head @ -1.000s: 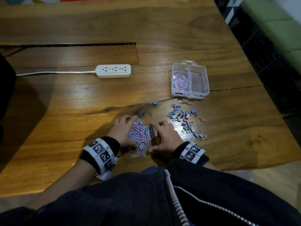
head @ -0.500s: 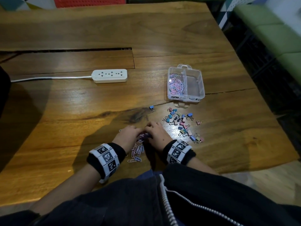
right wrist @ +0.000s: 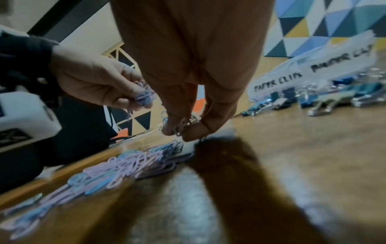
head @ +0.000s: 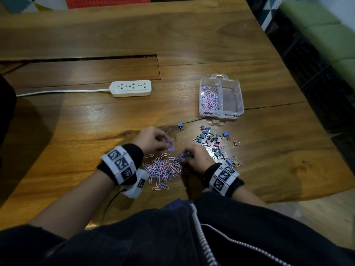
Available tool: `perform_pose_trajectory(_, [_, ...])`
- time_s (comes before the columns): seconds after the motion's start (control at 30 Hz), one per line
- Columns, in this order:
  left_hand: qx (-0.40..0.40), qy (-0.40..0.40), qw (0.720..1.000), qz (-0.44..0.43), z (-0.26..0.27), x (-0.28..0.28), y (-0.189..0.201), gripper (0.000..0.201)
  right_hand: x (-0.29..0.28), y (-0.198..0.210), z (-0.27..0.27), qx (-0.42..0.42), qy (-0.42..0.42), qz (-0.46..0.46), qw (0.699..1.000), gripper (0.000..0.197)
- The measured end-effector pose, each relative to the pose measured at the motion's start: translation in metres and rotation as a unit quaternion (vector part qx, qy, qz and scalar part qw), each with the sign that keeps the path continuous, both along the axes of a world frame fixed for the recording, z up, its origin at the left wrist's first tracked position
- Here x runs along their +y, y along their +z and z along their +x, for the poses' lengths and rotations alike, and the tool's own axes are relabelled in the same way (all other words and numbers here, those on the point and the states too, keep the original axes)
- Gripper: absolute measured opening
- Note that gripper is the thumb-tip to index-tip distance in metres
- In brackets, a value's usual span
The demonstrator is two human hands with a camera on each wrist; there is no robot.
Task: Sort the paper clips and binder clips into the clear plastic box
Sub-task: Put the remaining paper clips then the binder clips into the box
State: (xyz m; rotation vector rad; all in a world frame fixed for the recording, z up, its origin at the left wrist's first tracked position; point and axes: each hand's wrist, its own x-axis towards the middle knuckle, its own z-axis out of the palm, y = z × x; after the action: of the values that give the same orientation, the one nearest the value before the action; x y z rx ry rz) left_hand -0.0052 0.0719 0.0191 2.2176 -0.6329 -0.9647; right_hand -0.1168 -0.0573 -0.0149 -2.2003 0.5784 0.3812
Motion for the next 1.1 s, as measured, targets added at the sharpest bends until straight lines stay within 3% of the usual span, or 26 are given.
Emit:
perform_pose_trajectory(0.13, [-0.019,0.024,0.998,-0.057,0.020,-0.044,0.018,0.023,-0.009,0.006,-0.014,0.017,-0.064,0.076,0.995,0.027])
perform_pose_trajectory(0.27, [-0.008,0.036,0.995,-0.094,0.028,-0.106,0.028,0.009,-0.022,0.004,-0.020,0.025,-0.132,0.142,0.981,0.033])
perform_pose_trajectory(0.37, [0.007,0.070,0.991,-0.111,0.036,-0.149,0.024,0.019,-0.029,0.008,-0.025,0.007,-0.191,0.221,0.956,0.028])
perform_pose_trajectory(0.43, [0.019,0.096,0.988,-0.119,0.041,-0.170,0.020,0.021,-0.036,0.013,-0.028,-0.018,-0.195,0.240,0.951,0.015])
perform_pose_trajectory(0.53, [0.010,0.064,0.993,-0.102,0.041,-0.188,0.014,0.027,-0.048,0.024,-0.031,-0.058,-0.172,0.234,0.955,0.020])
perform_pose_trajectory(0.63, [0.007,-0.028,0.998,-0.050,0.039,-0.192,0.008,0.047,-0.064,0.037,-0.030,-0.072,-0.171,0.245,0.951,0.019])
perform_pose_trajectory(0.7, [0.020,-0.049,0.997,-0.047,0.042,-0.191,0.006,0.053,-0.077,0.046,-0.023,-0.082,-0.177,0.258,0.946,0.016])
perform_pose_trajectory(0.87, [0.066,0.011,0.989,-0.129,0.048,-0.173,0.006,0.049,-0.114,0.062,0.016,-0.126,-0.230,0.260,0.929,0.016])
perform_pose_trajectory(1.0, [-0.012,0.050,0.989,-0.136,0.043,-0.149,0.016,0.027,-0.137,0.055,0.060,-0.152,-0.305,0.193,0.920,0.010])
perform_pose_trajectory(1.1, [-0.089,-0.025,0.995,-0.041,0.039,-0.114,0.021,0.027,-0.144,0.041,0.085,-0.147,-0.338,0.121,0.922,0.029])
